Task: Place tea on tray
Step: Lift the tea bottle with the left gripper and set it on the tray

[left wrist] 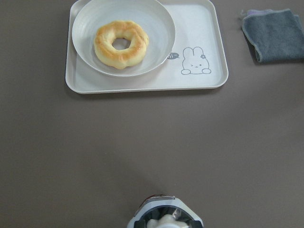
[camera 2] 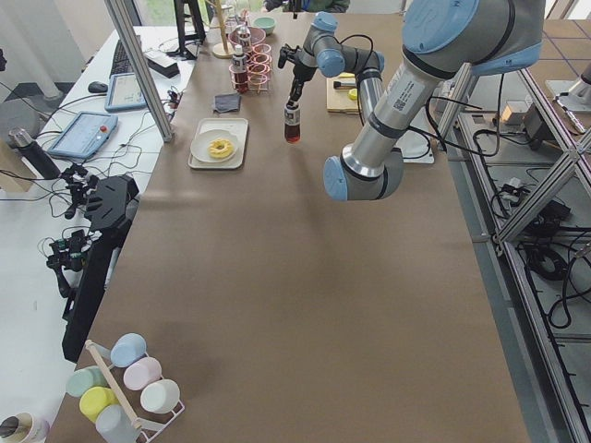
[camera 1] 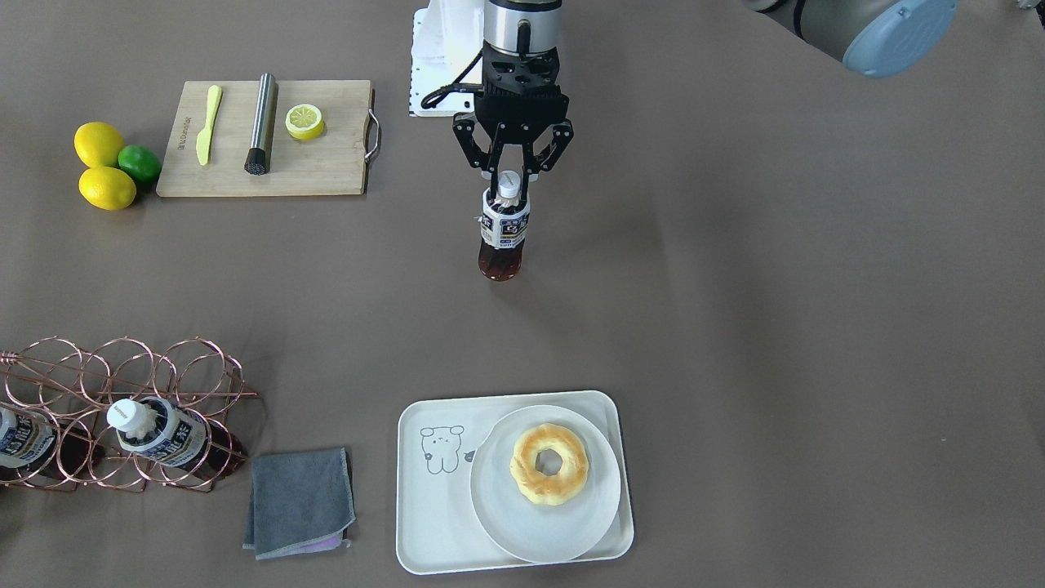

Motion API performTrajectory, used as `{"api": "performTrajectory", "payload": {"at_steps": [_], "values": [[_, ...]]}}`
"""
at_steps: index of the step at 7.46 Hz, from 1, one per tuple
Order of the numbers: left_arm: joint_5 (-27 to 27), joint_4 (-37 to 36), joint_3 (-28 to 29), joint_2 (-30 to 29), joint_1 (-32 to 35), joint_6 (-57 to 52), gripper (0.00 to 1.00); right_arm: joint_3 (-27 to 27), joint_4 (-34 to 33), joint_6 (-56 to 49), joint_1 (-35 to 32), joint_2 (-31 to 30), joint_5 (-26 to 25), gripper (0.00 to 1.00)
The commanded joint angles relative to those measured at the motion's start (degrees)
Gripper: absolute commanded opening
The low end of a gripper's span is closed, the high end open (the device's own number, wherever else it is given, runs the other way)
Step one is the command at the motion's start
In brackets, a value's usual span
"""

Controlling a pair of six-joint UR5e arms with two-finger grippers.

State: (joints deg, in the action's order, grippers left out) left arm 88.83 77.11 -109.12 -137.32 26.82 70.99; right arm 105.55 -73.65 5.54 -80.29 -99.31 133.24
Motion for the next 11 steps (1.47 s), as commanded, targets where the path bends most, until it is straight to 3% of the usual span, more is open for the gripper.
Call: {"api": "performTrajectory", "payload": {"at_steps": [1, 4, 5, 9, 11], "values": [[2.6, -0.2, 4.5, -4.1, 5.1, -0.1, 0.0, -0.1, -0.3, 0.2, -0.1, -0.2, 0.1, 1.0], [7.8, 0.6, 24.8, -19.8, 12.3, -1.6, 0.0, 0.2, -6.2, -0.3, -3.6, -0.5, 2.0, 1.0], [10.8, 1.3, 30.4, -22.5, 14.4, -4.3, 0.0, 0.1, -8.2, -0.4, -4.5, -0.7, 1.9, 1.0], [10.8, 17.1, 52.5, -29.6, 16.5, -4.4, 0.0, 0.1, -12.6, -0.5, -6.0, -3.6, 0.7, 1.0], [10.8, 22.6, 58.5, -30.6, 16.4, -4.5, 0.0, 0.1, -12.7, -0.6, -6.0, -3.6, -0.9, 1.0]]}}
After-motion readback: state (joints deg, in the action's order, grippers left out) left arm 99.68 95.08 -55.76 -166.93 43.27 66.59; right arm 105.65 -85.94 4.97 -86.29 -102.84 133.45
